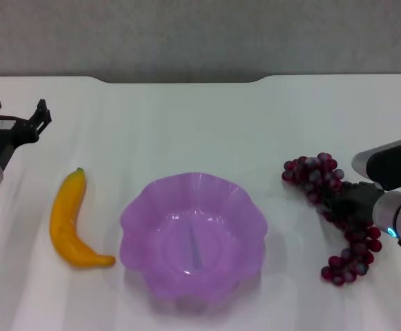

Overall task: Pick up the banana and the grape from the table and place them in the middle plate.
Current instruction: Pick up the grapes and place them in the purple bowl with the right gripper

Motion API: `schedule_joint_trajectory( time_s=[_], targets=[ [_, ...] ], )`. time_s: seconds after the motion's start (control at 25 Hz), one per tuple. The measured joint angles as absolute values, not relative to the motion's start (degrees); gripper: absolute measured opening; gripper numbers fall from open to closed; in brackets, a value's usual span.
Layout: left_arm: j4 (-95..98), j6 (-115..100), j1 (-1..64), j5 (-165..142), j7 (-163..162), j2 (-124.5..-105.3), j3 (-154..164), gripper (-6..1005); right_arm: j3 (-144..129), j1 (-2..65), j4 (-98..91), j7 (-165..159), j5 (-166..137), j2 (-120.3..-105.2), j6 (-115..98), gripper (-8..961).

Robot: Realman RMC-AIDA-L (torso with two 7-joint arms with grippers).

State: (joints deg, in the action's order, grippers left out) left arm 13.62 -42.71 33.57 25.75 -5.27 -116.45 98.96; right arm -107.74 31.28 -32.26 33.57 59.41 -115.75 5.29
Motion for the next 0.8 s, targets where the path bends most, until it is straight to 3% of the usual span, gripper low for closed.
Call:
schedule_joint_trajectory(
  time_s=[0.8],
  targets=[
    [13.7,-42.7,33.6,25.7,-5.3,-116.45,99.0,877,-108.3,31.3,-32.3,33.6,59.4,-115.84,4.6,404]
  ],
)
